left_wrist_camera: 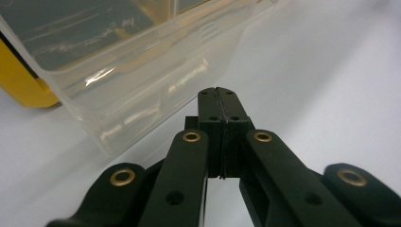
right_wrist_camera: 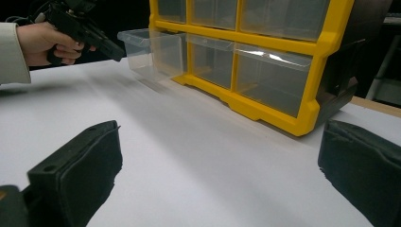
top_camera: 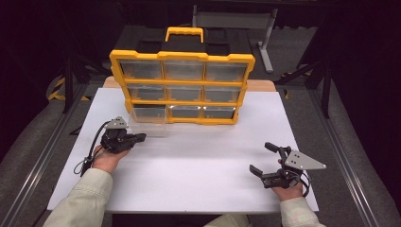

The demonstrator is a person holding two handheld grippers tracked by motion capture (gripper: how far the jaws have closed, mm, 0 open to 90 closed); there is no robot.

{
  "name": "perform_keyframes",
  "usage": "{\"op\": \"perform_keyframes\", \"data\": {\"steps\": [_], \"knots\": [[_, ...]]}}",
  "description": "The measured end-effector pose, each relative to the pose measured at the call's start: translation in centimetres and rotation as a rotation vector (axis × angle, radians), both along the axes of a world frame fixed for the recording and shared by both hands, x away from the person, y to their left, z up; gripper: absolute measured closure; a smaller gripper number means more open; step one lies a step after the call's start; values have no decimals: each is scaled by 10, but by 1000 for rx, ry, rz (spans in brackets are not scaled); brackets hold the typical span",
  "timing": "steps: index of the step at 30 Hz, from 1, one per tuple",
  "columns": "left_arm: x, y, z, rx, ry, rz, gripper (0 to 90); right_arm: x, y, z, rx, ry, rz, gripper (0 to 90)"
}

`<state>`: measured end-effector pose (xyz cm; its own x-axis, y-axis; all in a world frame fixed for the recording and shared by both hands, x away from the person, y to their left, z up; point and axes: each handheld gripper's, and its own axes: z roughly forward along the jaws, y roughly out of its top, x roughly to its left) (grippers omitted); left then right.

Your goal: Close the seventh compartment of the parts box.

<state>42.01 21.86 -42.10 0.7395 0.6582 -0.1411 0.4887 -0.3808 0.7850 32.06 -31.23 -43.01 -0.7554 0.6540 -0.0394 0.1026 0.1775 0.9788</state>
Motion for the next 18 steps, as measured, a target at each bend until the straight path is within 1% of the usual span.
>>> {"op": "perform_keyframes", "data": {"steps": [5,8,10,15,16,17,18], "knots": [[5,0,-2,-11,5,10,894,0,0,0,-2,-2,0,8],[8,0,-3,-6,-1,22,894,0,0,0,-3,0,-1,9],[9,-1,-4,-12,10,24,894,0,1,0,-4,-1,-1,9],[15,-2,-4,-17,3,35,894,0,1,0,-5,0,0,9],[15,-3,-4,-22,11,39,894,0,1,0,-5,0,1,9],[17,-4,-4,-17,4,40,894,0,1,0,-5,0,1,9],[18,-5,-4,-19,5,36,894,0,1,0,-4,0,1,9]]}}
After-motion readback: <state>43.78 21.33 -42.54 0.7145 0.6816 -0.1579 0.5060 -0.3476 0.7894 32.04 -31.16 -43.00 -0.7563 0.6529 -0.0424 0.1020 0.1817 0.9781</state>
